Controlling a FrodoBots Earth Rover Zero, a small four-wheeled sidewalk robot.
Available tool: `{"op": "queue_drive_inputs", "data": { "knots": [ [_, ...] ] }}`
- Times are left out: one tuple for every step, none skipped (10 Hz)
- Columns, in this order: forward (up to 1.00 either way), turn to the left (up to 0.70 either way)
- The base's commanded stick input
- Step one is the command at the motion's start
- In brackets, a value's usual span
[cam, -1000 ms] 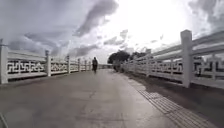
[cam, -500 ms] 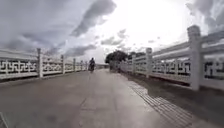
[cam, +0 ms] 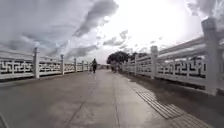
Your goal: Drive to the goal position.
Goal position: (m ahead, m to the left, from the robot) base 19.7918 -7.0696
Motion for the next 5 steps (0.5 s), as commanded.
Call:
{"op": "queue_drive_inputs", "data": {
  "knots": [
    [0.7,0.0],
    [0.7,0.0],
    [0.7,0.0],
    [0.7,0.0],
    [0.7,0.0]
  ]
}}
